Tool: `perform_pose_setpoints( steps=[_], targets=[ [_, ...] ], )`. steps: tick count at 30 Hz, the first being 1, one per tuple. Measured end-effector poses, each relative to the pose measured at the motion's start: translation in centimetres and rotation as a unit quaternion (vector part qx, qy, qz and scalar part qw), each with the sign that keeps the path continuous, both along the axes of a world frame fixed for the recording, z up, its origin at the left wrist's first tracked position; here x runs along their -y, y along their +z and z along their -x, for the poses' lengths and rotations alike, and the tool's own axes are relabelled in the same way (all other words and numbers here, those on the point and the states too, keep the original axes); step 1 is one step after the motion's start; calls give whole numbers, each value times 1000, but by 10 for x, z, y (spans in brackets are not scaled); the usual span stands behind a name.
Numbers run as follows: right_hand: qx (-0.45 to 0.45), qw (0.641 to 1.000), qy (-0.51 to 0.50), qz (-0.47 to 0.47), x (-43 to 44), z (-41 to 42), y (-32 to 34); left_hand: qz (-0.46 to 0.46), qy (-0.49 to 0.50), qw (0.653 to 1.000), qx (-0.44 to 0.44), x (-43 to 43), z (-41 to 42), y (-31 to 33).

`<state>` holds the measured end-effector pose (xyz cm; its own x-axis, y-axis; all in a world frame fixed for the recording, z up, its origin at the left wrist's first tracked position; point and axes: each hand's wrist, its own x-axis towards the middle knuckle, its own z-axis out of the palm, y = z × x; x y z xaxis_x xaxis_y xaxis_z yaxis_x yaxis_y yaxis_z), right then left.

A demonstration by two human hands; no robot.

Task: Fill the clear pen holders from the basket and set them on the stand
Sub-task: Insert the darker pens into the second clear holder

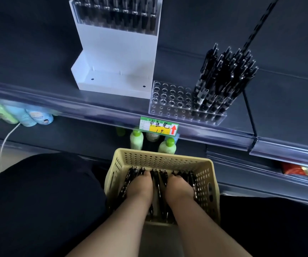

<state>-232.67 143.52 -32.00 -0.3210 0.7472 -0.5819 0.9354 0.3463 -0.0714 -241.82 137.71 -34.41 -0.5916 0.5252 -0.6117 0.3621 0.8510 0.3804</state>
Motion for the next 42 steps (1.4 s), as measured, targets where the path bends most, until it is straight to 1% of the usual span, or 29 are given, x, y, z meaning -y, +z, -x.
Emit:
perform_pose_setpoints(
  steps=[3, 6, 9, 12, 15, 18, 23, 27, 31, 35, 37, 39, 41, 42],
  targets=[
    [2, 1000, -5, 4, -1, 2, -1, -2, 9, 1000, -10, 1, -3, -1],
    [-7, 1000, -16, 8, 1, 3, 2, -5, -32, 999, -44, 4, -5, 2],
    [-37, 999, -23, 1, 5, 3, 8, -11, -38, 999, -34, 4, -5, 9],
    [-70, 997, -27, 0, 8, 0, 16, -53, -28, 998, -17, 6, -7, 17],
    [-112, 992, -46, -13, 12, -6, 29, -117, -9, 993, -13, 8, -8, 31],
    [-184, 979, -74, -43, 18, -11, 44, -193, 27, 981, -22, 10, -12, 51],
    [-316, 940, -109, -64, 26, -16, 77, -304, 50, 950, -43, 17, -20, 91],
    [-403, 905, -122, -54, 36, -24, 99, -363, 29, 930, -44, 30, -25, 121],
    [-461, 879, -99, -66, 47, -30, 119, -409, -1, 910, -64, 39, -22, 146],
    [-504, 848, -100, -125, 41, -36, 142, -452, -3, 887, -94, 38, -11, 168],
    [-539, 823, -131, -127, 32, -39, 154, -469, -9, 880, -76, 32, -6, 176],
    [-584, 787, -163, -117, 22, -42, 164, -475, -21, 877, -71, 26, 1, 183],
    [-622, 757, -165, -117, 12, -45, 176, -481, -27, 873, -73, 19, 9, 189],
    [-634, 747, -162, -117, 6, -45, 181, -484, -27, 872, -72, 15, 14, 192]
  ],
)
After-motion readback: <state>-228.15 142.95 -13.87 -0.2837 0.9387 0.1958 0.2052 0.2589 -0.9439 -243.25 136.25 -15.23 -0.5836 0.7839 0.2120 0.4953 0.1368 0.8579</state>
